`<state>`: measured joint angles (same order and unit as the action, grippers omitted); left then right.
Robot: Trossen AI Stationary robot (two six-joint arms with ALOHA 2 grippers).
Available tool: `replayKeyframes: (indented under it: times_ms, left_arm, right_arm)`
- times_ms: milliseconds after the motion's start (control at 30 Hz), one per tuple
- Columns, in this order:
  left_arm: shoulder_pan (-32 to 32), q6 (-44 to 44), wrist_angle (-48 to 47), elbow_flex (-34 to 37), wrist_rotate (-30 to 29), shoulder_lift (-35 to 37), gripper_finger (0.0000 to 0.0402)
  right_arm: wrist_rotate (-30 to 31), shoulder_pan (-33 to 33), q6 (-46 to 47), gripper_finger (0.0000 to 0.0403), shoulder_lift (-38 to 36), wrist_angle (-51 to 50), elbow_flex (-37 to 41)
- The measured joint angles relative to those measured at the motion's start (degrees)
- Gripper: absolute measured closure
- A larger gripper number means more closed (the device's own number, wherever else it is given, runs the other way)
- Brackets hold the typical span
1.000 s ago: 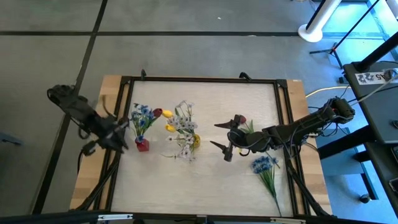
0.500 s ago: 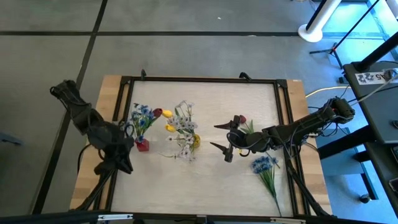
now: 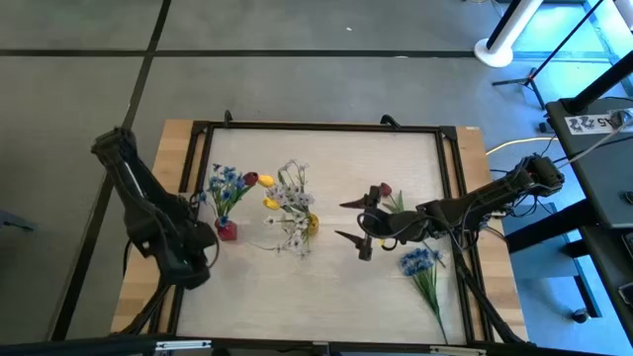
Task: Sort flowers into vase by color
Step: Adjust the red flower vase
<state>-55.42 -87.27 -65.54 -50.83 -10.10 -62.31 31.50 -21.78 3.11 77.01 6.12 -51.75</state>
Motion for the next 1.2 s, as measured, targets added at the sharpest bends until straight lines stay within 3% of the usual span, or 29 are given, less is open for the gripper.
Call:
replayKeyframes:
  times_ms: [267,500,933,1200]
  left_arm:
    - [4.3,2.1,-2.1,0.0,-5.8,-13.4,0.0363]
    - [11.0,-0.7,-5.1,0.0,-1.4,-21.7,0.0363]
    - [19.8,3.7,-1.9,0.0,-2.7,-22.8,0.0363]
    - [24.9,8.4,0.3,0.0,-8.3,-22.8,0.0363]
  right_arm:
    - [0.6,0.0,1.0,0.0072,0.0,-5.7,0.0]
    - [6.3,-4.8,2.6,0.0072,0.0,-12.3,0.0]
    - [10.1,-13.9,2.6,0.0072,0.0,-12.8,0.0]
    - [10.1,-14.6,2.6,0.0072,0.0,-12.7,0.0]
